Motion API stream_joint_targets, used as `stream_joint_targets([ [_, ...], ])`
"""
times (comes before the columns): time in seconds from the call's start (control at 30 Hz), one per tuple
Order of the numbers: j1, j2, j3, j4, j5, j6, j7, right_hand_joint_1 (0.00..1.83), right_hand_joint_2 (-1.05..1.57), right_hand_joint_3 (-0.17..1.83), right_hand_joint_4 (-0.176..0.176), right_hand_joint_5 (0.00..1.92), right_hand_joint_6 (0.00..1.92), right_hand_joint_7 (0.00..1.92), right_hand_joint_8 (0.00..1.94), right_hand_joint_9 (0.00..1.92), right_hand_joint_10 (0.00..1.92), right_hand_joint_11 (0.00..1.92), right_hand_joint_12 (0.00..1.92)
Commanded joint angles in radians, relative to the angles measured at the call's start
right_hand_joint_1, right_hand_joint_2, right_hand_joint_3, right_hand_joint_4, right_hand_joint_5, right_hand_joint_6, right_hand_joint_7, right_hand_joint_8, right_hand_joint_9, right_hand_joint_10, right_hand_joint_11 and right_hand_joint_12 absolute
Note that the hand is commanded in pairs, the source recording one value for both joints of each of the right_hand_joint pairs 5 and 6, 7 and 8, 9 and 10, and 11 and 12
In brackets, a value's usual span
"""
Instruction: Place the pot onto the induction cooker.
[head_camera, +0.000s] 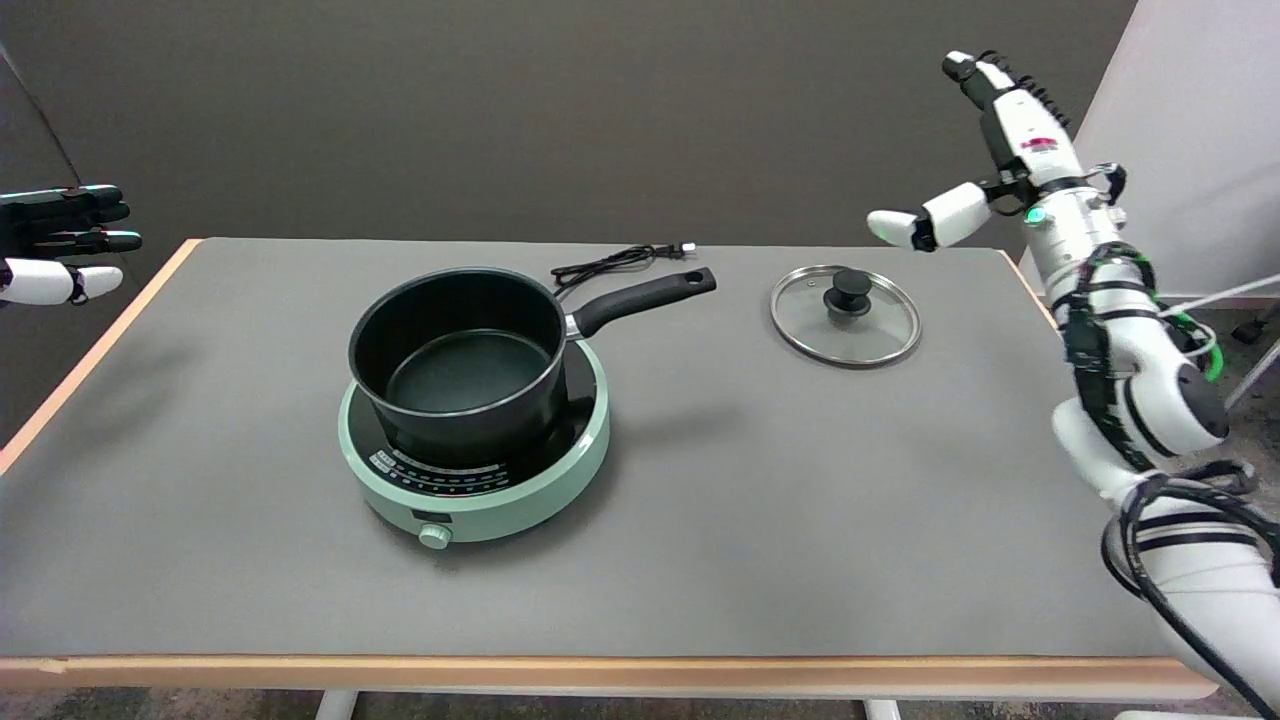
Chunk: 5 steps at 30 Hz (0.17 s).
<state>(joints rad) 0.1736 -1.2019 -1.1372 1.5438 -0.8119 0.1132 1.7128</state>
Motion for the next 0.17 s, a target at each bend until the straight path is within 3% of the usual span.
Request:
stream_joint_targets([
  [0.03, -0.074, 0.034, 0.124, -0.039, 0.214, 0.269, 0.069, 1.09, -0.30, 1.06, -0.176, 0.17, 0.17, 0.17, 0.17, 0.17, 0.17, 0.17, 0.17],
  [0.17, -0.098, 0.041, 0.090, 0.000, 0.141, 0.240, 0.063, 1.10, -0.31, 1.05, -0.176, 0.15, 0.15, 0.15, 0.15, 0.15, 0.15, 0.15, 0.15],
])
